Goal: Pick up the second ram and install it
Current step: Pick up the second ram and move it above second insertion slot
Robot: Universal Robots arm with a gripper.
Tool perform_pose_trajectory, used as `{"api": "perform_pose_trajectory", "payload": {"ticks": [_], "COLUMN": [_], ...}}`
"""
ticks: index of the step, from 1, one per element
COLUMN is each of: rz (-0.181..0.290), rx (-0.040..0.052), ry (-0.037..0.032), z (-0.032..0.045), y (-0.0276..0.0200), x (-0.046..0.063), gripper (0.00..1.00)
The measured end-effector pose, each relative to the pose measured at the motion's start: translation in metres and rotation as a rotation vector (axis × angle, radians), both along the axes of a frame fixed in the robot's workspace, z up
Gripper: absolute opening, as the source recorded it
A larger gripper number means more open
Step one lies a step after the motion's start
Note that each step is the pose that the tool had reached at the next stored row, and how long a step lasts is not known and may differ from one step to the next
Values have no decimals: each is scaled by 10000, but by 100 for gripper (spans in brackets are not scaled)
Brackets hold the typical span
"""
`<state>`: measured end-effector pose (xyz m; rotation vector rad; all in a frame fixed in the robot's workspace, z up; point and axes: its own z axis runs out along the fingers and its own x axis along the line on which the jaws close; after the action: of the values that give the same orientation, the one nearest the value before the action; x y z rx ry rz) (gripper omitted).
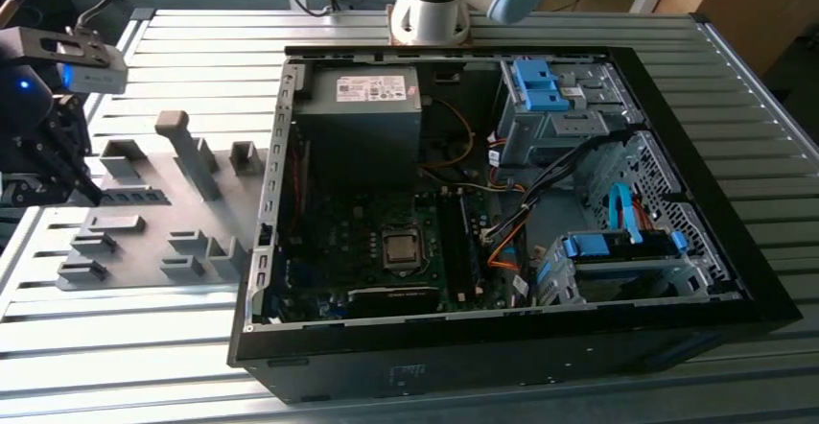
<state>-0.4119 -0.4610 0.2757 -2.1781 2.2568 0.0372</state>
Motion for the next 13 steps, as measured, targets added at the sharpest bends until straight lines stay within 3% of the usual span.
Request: {"api": "perform_pose_trajectory", "payload": {"ticks": [13], "rz": [0], "rx": [1], "ry": [-1], "z": [52], "y": [0], "x": [0], "gripper": [14]}}
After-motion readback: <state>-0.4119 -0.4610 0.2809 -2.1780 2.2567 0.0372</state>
